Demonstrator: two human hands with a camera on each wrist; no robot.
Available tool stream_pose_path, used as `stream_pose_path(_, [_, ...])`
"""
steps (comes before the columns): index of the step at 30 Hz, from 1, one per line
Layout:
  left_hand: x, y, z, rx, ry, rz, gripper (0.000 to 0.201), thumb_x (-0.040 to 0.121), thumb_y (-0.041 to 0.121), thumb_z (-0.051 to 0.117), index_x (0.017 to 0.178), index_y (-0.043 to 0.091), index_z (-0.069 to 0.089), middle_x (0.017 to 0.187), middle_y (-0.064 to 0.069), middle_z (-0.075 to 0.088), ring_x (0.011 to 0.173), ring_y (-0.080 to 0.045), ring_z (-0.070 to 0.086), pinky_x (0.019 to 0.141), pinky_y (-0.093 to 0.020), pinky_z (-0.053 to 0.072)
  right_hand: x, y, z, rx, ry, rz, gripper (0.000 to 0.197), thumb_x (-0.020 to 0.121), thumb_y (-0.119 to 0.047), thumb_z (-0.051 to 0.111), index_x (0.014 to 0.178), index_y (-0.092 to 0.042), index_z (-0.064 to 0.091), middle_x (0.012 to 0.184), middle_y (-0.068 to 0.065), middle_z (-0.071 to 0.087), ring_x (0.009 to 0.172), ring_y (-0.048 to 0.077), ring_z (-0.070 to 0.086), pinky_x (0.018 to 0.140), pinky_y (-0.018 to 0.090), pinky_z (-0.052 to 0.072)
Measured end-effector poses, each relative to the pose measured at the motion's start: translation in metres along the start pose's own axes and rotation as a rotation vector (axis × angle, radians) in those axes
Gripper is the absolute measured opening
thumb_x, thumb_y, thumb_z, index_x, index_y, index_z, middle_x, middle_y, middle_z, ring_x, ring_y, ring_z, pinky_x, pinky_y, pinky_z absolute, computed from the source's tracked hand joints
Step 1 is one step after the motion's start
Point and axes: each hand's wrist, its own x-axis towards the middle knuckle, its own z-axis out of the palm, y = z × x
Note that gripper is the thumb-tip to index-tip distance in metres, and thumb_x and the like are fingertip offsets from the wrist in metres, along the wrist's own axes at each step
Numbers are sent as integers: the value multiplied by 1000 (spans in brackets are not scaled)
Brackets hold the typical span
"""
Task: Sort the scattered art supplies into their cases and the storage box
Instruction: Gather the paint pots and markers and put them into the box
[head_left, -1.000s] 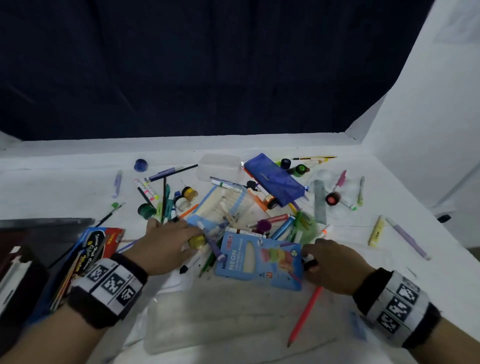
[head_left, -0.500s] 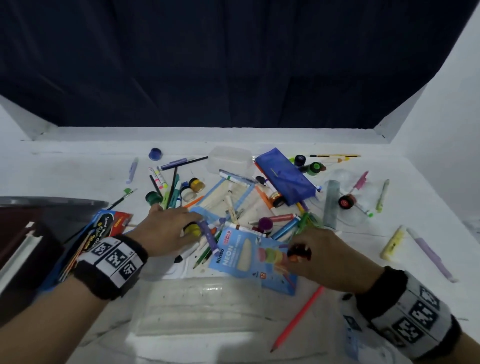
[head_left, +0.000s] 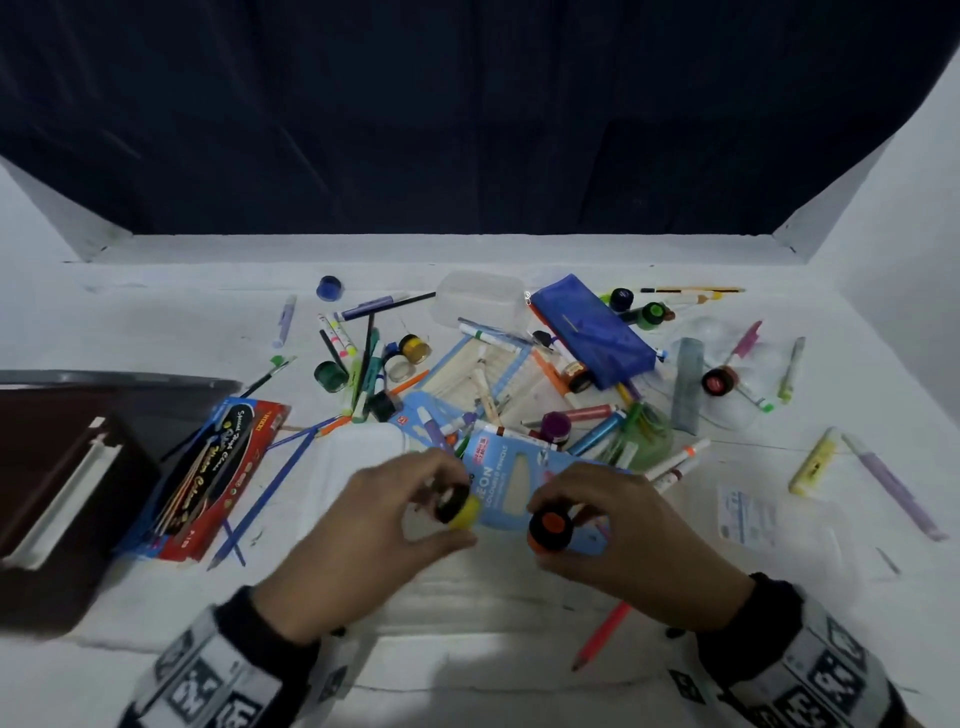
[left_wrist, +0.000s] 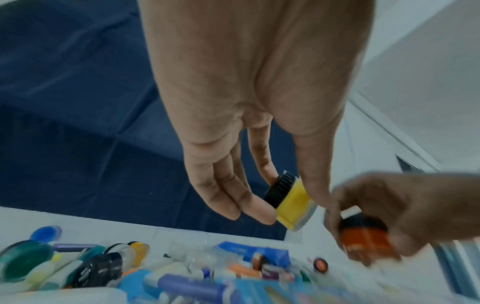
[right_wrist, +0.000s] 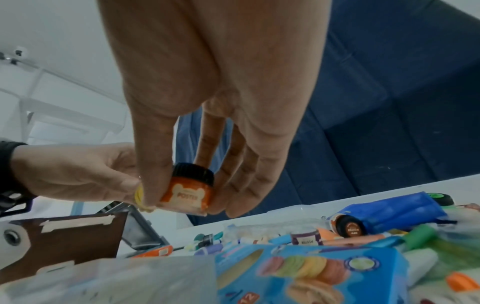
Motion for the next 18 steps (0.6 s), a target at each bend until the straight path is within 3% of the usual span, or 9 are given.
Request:
stream_pose_path(3, [-8,-6,20,104,-110,33,39,74,41,84,102,35,58,95,19,62,87,-3,60,79,-27,51,-4,-3,8,-30,-122,-19,27,77,-31,80,100,-27,67,99,-18,62,95,2,56,79,12,42])
stream_pose_path(8, [-16,-15,39,172,-175,41,39,74,46,82,104,33,61,95,16,59,86,-1,54,76,-21,48,-9,-1,21,-145,-222,-42,33,77,-38,78,105,-26,66,102,-12,61,94,3,55,83,27,47])
stream_pose_path(15, [-22,-15,46,122,-255,-14,29,84,47,72,108,34,64,99,16,62,91,-2,60,84,-28,51,-12,1,27,-244,-321,-4,34,81,-40,72,112,-29,63,110,-12,58,100,6,48,89,26,40])
stream_pose_path(18, [-23,-17,49,166,-281,-50,40,83,52,72,119,37,60,107,18,61,96,-1,56,90,-26,49,-12,4,30,-272,-341,3,36,81,-44,70,113,-30,63,111,-13,59,101,7,49,92,29,42])
